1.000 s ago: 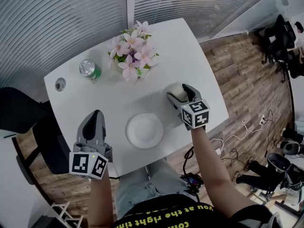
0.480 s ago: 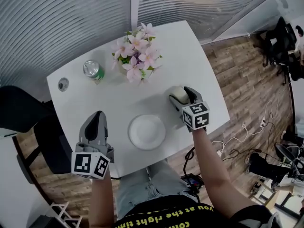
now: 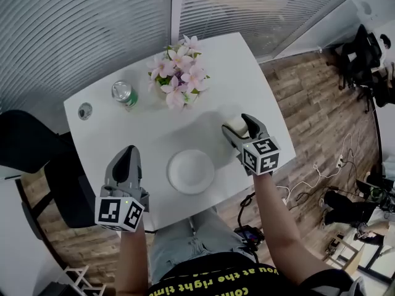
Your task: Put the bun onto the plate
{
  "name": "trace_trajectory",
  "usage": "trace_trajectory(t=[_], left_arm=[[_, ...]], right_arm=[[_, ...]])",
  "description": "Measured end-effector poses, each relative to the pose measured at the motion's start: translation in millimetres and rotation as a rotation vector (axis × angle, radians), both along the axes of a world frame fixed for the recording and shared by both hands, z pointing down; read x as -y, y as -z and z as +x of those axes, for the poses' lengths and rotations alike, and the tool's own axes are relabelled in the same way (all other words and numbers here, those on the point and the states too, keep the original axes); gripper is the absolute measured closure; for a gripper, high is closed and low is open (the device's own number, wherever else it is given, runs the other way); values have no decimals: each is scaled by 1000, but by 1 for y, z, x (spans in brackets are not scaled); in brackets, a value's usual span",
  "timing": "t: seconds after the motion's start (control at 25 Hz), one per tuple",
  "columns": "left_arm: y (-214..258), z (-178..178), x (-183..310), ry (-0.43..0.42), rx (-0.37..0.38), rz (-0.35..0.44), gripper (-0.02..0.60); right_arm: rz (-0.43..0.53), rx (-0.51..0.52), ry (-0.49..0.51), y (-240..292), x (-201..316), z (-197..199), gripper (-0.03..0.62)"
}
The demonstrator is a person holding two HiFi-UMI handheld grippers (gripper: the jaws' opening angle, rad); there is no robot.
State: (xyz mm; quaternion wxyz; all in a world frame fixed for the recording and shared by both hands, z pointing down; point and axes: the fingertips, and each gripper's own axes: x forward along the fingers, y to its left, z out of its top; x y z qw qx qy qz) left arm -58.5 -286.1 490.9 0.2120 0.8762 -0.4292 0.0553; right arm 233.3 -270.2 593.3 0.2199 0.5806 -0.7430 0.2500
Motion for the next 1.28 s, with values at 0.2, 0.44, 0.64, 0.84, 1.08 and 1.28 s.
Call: trace_trajectory(t=[0.2,0.44,0.64,0.84,1.08,1.28], left_arm=[[22,-1,-4,1,-27,42,581],[46,-9,-8,14,-40,90,581],[66,-10,-18,17,-54,119,580],[79,-9,-31,0,-69,131,581],[95,-7,-43,-9,-79,160,580],[98,-7,-49,-6,-70,167,581]], right_arm=[[47,1,2,30,-5,-6,263],[98,20,14,67,-13,-17,263],[142,10,41,100,-22,-24,263],[166,-8,58,121,-34,-33,262],[191,6,62,142,-45,-37,263],[211,38,64,159,-46,-38,263]])
